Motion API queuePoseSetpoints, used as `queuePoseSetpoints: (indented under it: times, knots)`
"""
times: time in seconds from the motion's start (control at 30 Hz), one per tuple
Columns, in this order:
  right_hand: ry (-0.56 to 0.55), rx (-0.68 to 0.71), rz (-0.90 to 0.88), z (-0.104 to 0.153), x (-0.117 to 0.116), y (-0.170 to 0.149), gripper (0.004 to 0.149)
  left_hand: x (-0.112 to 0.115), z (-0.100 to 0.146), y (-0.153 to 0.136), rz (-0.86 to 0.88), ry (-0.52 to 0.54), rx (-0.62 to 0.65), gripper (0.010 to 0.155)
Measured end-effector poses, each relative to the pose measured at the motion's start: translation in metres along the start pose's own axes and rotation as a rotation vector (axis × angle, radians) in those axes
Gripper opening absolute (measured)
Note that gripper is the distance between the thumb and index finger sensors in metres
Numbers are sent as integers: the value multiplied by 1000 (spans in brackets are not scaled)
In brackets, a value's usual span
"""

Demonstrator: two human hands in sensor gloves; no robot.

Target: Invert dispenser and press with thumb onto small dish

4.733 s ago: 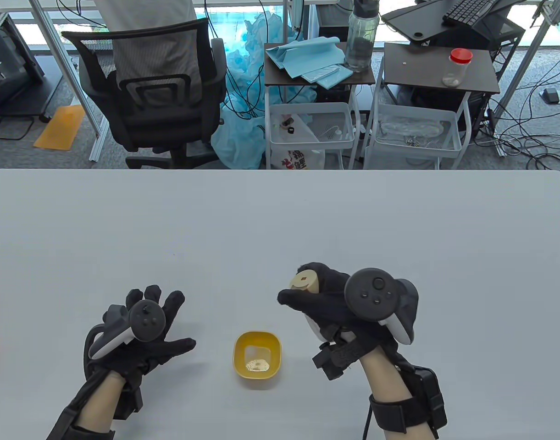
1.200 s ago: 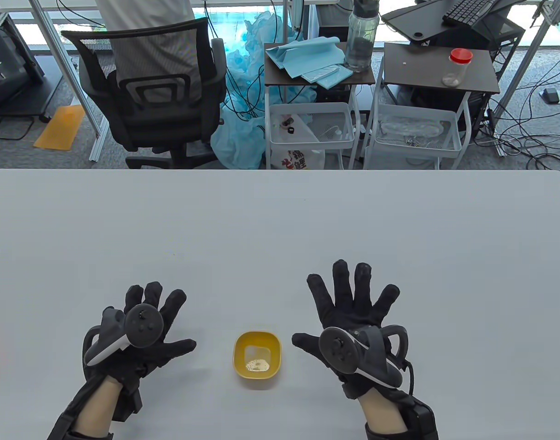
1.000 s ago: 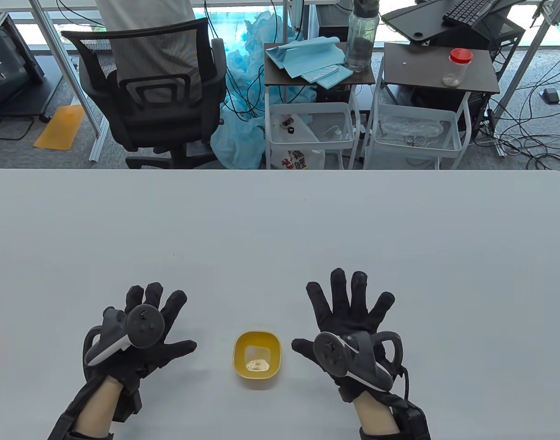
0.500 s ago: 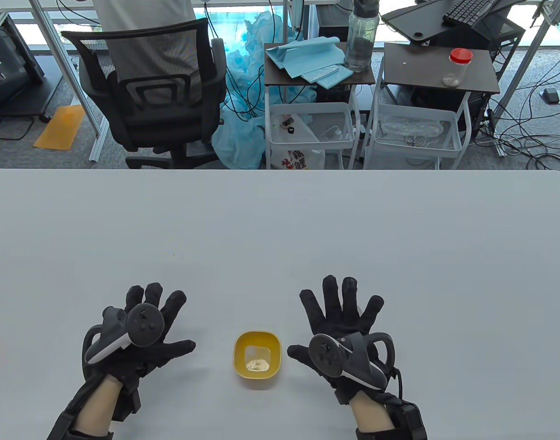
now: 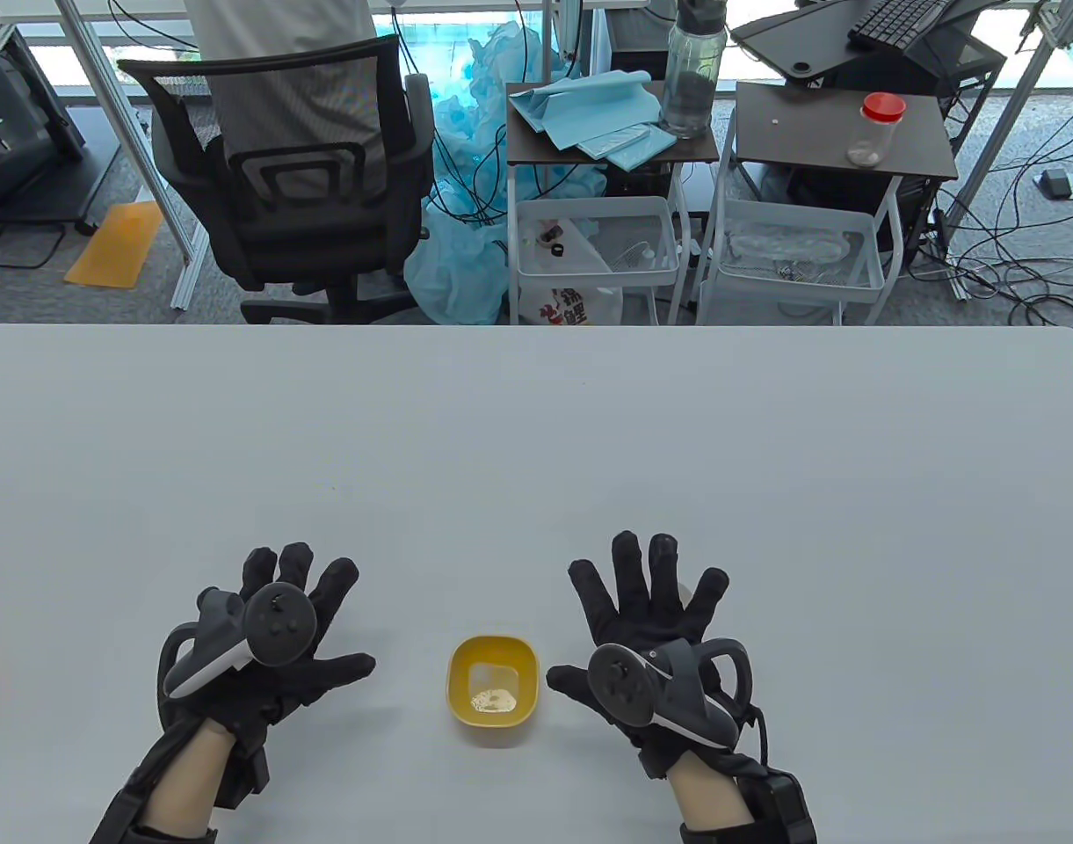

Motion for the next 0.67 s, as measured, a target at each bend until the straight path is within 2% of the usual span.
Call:
queuePoseSetpoints:
  times: [0.3, 0.43, 0.67]
  knots:
    - [6, 3, -14, 1, 0, 3, 104, 2, -3, 3, -31, -28, -5, 93]
    - [50, 31, -49, 1, 0, 4, 106, 1, -4, 4, -26, -33, -7, 93]
    - [35, 43, -58, 2, 3, 6, 105, 0, -5, 1, -18, -34, -19, 92]
Point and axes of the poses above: the tracker on the back of each hand, its own y axis roughly to the thumb side, its own z axis roughly from the fingertips to the wrist, x = y × z, the point moved 1 cm from there along -z, roughly from the wrist to the fingertips, and after that the axes turned 10 degrees about -y, right-handed, at the moved point
